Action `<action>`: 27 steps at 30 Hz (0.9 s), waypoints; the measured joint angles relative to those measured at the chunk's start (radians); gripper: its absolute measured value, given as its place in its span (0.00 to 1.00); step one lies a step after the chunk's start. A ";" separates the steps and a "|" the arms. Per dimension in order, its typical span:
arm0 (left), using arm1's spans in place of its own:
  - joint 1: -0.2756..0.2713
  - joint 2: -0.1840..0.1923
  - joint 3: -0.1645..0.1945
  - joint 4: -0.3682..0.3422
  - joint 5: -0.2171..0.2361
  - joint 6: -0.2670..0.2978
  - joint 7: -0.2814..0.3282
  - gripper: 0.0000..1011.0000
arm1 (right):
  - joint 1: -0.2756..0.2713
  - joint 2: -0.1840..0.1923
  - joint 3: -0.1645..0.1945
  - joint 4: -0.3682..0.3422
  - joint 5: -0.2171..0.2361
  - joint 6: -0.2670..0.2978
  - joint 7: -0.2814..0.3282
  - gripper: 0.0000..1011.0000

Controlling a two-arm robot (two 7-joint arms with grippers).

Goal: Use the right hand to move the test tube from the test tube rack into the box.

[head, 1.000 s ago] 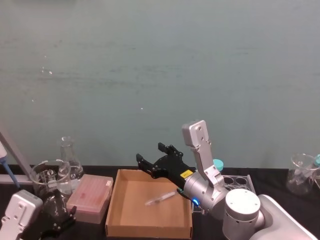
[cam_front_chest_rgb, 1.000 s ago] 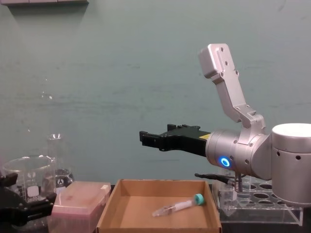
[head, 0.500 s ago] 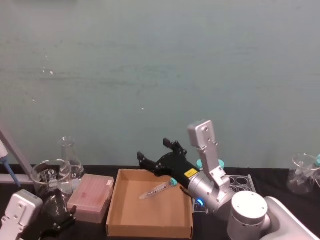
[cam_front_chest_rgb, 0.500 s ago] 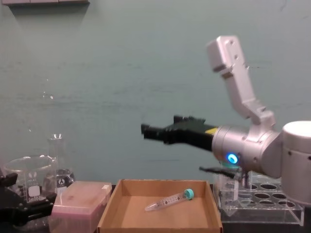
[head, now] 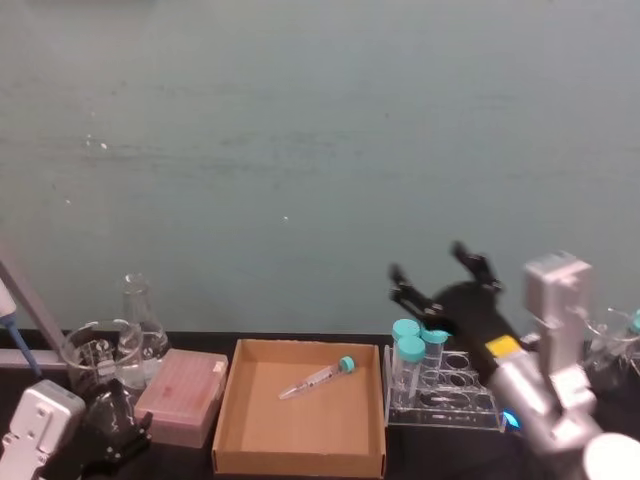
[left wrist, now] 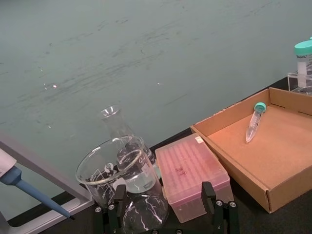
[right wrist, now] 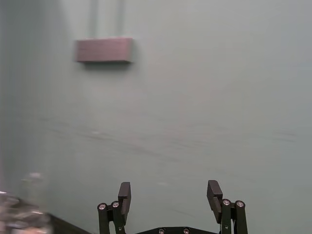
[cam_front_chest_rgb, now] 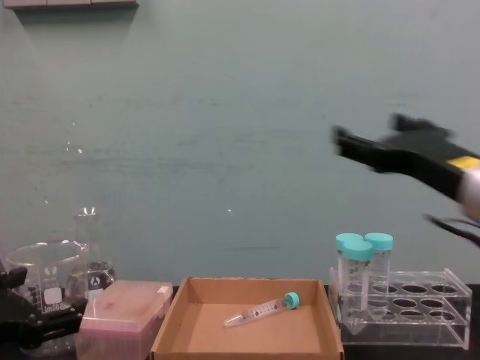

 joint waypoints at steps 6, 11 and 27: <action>0.000 0.000 0.000 0.000 0.000 0.000 0.000 0.99 | -0.119 0.028 0.090 -0.037 -0.038 -0.046 -0.106 0.99; 0.000 0.000 0.000 0.000 0.000 0.000 0.000 0.99 | -0.189 0.026 0.148 -0.016 -0.049 -0.064 -0.164 0.99; 0.000 0.000 0.000 0.000 0.000 0.000 0.000 0.99 | -0.223 0.011 0.199 0.018 -0.068 -0.033 -0.205 0.99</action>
